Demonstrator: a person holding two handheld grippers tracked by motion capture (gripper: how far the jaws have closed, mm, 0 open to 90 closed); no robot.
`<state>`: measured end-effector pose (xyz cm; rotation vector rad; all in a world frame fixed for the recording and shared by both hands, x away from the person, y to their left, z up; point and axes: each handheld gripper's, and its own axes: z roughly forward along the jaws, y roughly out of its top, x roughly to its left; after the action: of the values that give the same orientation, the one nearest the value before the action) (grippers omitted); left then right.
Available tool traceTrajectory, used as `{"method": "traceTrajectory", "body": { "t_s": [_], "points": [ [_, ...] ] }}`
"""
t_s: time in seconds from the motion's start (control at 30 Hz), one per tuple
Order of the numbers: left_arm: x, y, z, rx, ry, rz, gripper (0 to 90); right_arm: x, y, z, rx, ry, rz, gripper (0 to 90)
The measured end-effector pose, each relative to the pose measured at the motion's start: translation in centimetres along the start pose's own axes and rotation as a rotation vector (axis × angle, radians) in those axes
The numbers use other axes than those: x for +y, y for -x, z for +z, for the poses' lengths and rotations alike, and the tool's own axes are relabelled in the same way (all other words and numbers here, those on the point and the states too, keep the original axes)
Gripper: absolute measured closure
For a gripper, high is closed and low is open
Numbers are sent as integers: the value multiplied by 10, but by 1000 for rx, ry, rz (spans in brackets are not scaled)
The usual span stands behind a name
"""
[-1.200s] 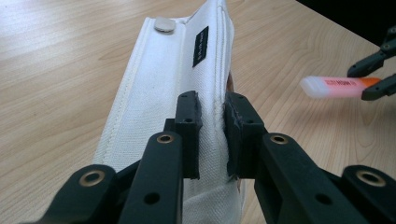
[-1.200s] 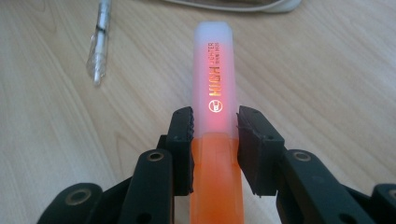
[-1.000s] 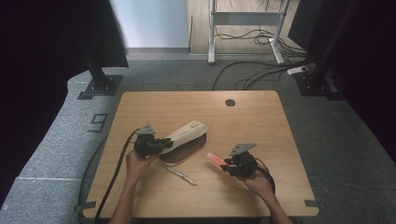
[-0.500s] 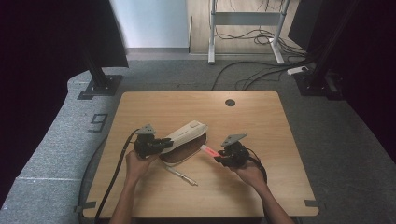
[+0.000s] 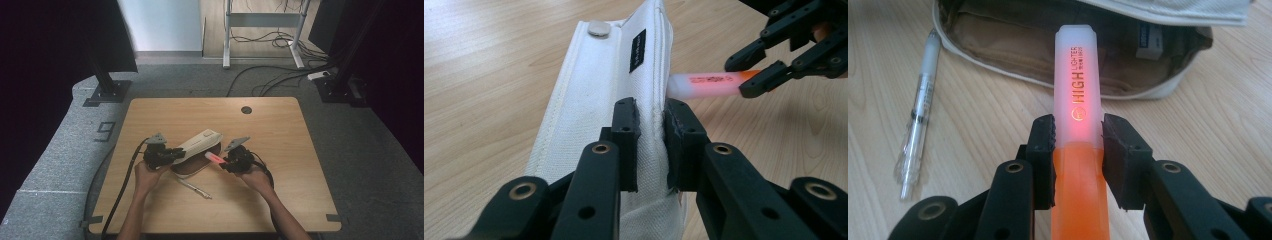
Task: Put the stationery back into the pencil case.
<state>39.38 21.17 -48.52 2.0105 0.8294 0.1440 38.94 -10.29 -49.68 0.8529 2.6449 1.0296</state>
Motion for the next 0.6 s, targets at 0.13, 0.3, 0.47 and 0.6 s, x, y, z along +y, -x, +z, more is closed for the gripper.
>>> {"method": "traceTrajectory", "body": {
  "t_s": [0.13, 0.3, 0.47, 0.6],
  "points": [
    [0, 0, 0, -1, 0, 1, 764, 6, -1, 8, 8, -9, -7, 657],
    [0, 0, 0, -1, 0, 1, 764, 13, -5, 19, 13, -24, -26, 657],
    [0, 1, 0, -2, 1, 0, 764, 21, -9, 28, 20, -32, -45, 657],
    [1, 1, 0, -2, 0, 2, 764, 26, -12, 34, 23, -37, -65, 657]
  ]
}}
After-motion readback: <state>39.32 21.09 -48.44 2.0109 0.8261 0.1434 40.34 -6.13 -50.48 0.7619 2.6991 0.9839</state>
